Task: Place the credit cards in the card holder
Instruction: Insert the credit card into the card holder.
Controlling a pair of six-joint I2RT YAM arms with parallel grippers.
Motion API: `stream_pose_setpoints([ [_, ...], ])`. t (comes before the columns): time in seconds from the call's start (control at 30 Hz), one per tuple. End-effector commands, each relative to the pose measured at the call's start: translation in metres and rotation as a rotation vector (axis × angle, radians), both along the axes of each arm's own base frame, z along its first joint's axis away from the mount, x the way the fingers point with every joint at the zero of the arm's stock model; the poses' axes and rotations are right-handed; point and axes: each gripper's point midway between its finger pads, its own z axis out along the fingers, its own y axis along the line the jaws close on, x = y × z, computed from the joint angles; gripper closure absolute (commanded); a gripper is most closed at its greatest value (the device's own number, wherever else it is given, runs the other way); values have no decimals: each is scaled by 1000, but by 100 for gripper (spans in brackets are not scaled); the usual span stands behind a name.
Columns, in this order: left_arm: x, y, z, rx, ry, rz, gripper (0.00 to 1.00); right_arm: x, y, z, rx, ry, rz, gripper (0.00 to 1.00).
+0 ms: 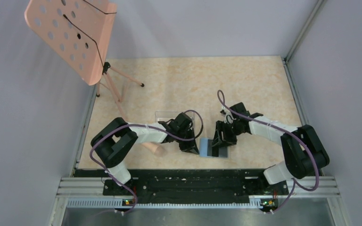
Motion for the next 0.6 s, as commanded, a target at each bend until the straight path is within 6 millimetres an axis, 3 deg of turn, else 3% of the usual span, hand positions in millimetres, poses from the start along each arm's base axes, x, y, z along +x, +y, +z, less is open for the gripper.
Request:
stream_pose_setpoints([
  [0.0,6,-5,-3,8,-28,-7,92,-5,12,-8,50,29,49,46],
  [0.3,6,-6,-2,6,-28,-11,92,-9,64,19,293,73,81,55],
  [0.47,7,-5,-2,8,-33,-8,92,-5,59,19,247,51,70,56],
  [0.57,7,-4,-2,13,-34,-6,91,-7,47,16,167,22,79,51],
])
